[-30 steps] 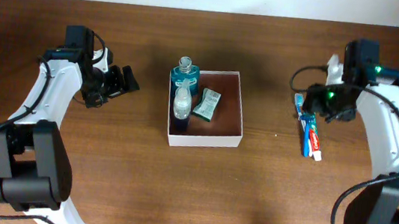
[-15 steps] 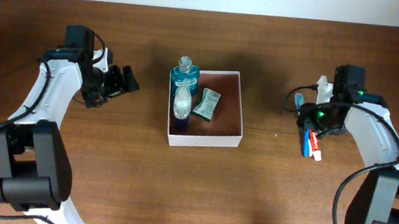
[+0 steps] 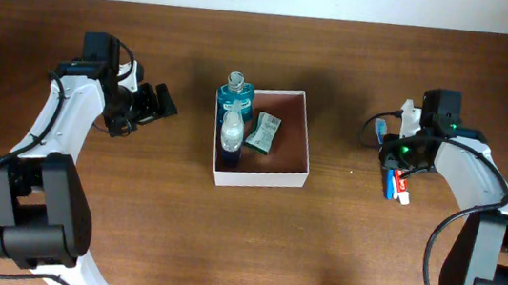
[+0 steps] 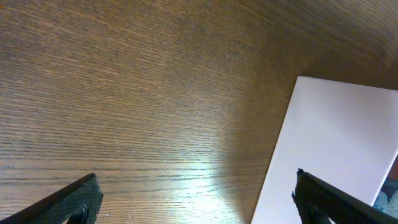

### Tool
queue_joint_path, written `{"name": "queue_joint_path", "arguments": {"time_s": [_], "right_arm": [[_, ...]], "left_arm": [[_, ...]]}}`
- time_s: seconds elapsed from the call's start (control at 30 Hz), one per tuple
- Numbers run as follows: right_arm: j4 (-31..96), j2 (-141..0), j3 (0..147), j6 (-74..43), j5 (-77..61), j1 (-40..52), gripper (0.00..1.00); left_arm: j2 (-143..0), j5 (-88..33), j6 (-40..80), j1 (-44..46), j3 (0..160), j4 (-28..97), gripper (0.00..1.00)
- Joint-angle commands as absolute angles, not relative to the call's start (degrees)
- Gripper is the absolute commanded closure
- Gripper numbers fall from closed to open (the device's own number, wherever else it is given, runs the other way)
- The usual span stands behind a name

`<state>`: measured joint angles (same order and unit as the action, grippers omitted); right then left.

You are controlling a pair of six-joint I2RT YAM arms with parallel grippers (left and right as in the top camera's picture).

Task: Pack container
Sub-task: 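Lower the right gripper onto the blue razor and grasp it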

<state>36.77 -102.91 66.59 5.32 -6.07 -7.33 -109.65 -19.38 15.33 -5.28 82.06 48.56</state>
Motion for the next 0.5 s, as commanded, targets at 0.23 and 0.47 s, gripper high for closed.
{"name": "queue_joint_path", "arguments": {"time_s": [0.23, 0.47], "right_arm": [[30.57, -102.72, 60.82, 5.78, -5.34, -7.49, 0.56], [30.52, -102.76, 60.75, 5.78, -5.32, -7.49, 0.56]], "left_arm": [[-110.67, -19.05, 14.66, -5.41, 81.80, 48.51, 0.01], [-110.67, -19.03, 14.68, -5.41, 81.80, 48.51, 0.01]]}}
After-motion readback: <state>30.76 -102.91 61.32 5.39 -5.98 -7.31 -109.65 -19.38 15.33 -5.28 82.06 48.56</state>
